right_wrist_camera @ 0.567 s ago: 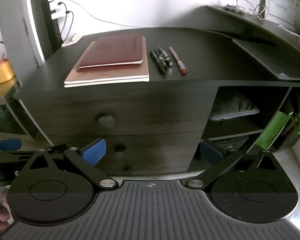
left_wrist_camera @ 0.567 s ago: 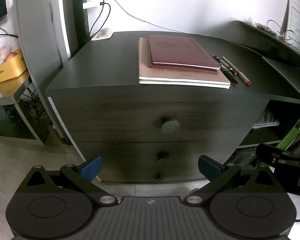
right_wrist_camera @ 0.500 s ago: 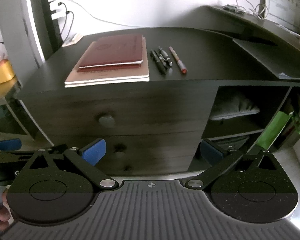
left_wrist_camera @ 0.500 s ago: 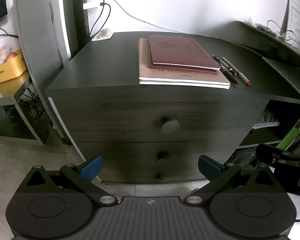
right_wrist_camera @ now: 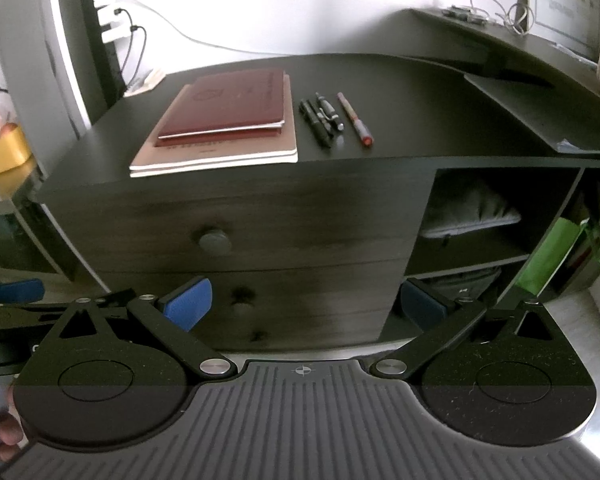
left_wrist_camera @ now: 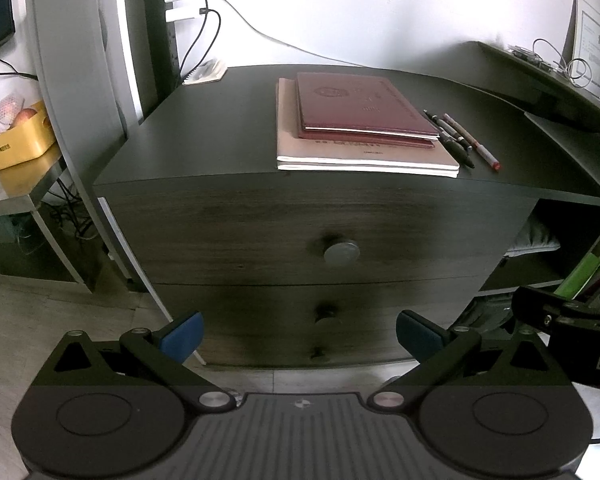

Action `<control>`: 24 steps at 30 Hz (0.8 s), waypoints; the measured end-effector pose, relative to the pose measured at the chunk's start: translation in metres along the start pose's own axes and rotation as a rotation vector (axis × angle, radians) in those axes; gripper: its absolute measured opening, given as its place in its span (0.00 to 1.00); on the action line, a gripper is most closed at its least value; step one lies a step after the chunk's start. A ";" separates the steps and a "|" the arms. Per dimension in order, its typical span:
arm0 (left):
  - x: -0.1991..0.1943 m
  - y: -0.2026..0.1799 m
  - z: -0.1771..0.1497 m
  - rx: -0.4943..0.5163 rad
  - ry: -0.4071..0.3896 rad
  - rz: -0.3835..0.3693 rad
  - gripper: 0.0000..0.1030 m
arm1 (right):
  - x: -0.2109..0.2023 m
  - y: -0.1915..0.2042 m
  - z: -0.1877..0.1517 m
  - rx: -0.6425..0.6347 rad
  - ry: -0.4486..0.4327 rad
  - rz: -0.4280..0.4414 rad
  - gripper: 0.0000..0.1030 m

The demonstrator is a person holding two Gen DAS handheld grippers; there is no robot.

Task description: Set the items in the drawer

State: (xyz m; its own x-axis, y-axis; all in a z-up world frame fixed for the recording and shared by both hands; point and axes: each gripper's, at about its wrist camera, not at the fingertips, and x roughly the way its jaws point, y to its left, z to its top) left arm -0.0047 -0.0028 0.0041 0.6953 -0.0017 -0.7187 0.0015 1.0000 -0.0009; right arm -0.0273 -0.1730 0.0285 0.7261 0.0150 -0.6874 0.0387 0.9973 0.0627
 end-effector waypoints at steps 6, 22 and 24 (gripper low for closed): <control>0.000 0.000 0.000 -0.001 0.002 0.000 0.99 | 0.002 0.000 0.001 -0.001 0.005 0.000 1.00; -0.002 0.002 0.001 -0.001 0.002 0.002 0.99 | 0.001 0.000 0.000 0.002 0.003 0.006 1.00; -0.002 0.002 0.000 -0.001 0.002 0.002 0.99 | 0.002 0.000 0.001 0.003 0.005 0.007 1.00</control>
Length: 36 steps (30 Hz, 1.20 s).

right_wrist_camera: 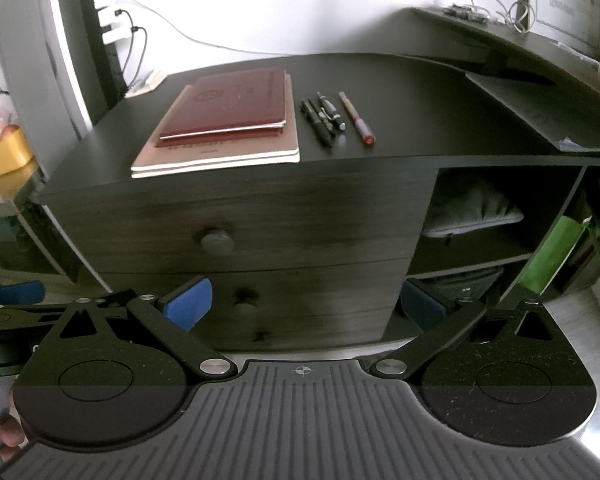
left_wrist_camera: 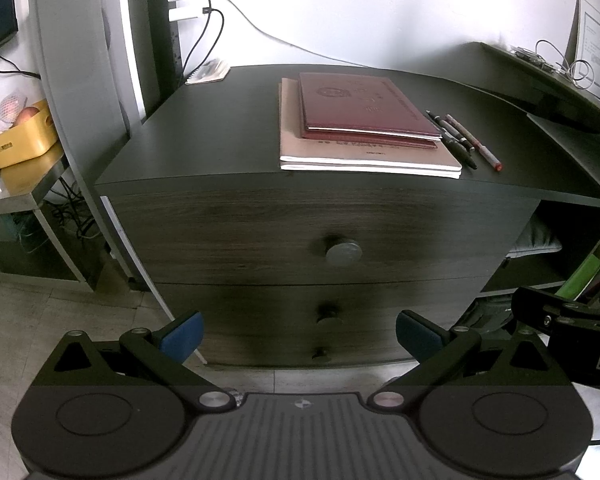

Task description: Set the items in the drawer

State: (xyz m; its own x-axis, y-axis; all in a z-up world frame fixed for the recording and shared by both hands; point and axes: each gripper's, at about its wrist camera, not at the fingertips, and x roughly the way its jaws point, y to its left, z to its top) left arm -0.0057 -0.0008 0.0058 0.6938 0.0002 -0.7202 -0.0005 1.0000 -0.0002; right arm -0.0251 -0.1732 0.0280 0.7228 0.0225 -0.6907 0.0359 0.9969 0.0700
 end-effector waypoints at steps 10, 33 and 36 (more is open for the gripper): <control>0.000 0.001 0.001 -0.001 0.001 0.001 0.99 | 0.000 0.000 0.001 0.002 0.000 0.002 1.00; 0.007 0.003 -0.001 -0.015 0.026 -0.029 0.99 | 0.005 -0.002 0.001 0.011 0.011 0.013 1.00; 0.011 0.005 -0.002 -0.019 0.040 -0.047 0.99 | 0.008 -0.003 0.001 0.018 0.017 0.013 1.00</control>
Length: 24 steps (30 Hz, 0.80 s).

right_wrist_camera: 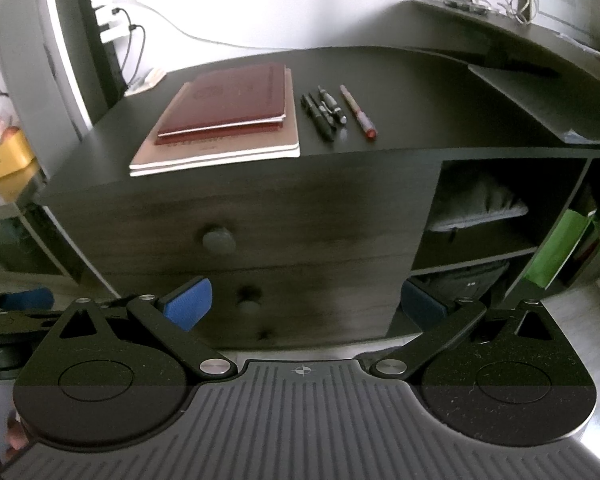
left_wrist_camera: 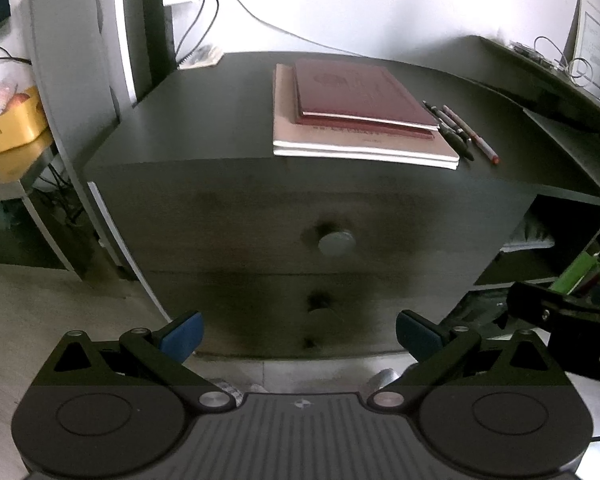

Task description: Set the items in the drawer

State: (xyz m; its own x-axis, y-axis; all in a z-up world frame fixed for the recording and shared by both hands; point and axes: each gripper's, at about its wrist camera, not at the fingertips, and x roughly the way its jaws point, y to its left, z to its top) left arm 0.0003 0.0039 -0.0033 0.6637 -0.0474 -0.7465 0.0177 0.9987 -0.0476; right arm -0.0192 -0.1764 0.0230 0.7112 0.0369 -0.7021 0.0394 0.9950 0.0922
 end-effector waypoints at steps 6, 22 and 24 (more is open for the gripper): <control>0.007 -0.002 -0.002 0.021 -0.008 0.023 0.99 | 0.007 -0.006 -0.002 0.027 0.012 -0.009 1.00; 0.025 0.004 -0.002 -0.048 0.089 -0.048 0.99 | 0.030 -0.032 0.008 0.087 0.011 -0.014 1.00; 0.025 0.003 -0.002 -0.047 0.059 -0.067 0.99 | 0.032 -0.037 0.010 0.096 0.001 -0.027 1.00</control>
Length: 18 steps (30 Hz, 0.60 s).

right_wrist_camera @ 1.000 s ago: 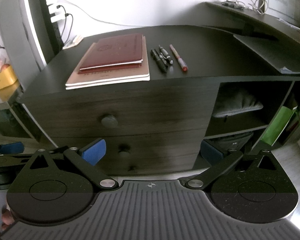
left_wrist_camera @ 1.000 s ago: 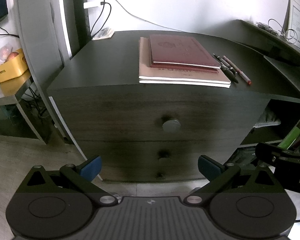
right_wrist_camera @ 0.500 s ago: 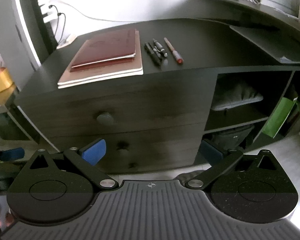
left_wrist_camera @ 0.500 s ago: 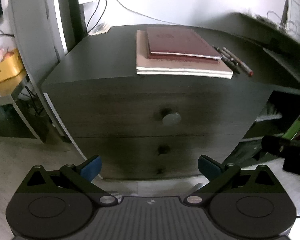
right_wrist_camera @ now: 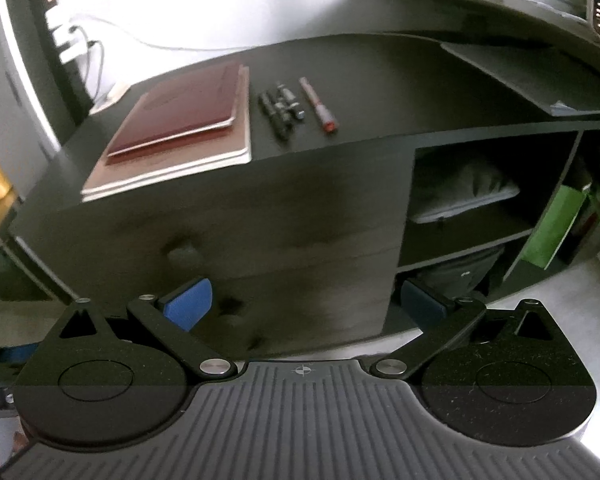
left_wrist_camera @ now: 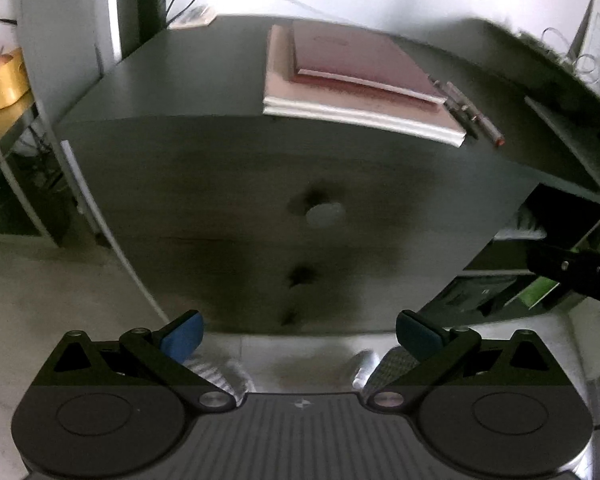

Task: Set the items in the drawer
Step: 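Move the left gripper toward the round knob of the upper drawer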

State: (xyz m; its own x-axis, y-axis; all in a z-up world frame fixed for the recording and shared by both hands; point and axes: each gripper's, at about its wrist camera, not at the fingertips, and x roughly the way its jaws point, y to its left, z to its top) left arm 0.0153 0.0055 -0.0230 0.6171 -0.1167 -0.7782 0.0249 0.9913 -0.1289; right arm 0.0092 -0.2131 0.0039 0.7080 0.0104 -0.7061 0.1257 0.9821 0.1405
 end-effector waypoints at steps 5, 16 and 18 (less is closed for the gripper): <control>0.002 -0.006 0.004 -0.011 -0.007 -0.004 0.99 | 0.006 -0.013 0.003 0.021 -0.037 -0.020 1.00; 0.005 -0.024 -0.001 0.035 -0.029 0.004 0.99 | 0.000 -0.018 0.003 -0.011 -0.059 -0.056 1.00; 0.003 -0.027 -0.001 0.041 -0.039 -0.007 0.99 | -0.005 -0.019 0.001 -0.009 -0.056 -0.062 1.00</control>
State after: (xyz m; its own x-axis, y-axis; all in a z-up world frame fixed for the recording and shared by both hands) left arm 0.0159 -0.0212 -0.0222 0.6471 -0.1218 -0.7526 0.0606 0.9922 -0.1085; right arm 0.0041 -0.2317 0.0060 0.7371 -0.0607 -0.6730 0.1646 0.9821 0.0918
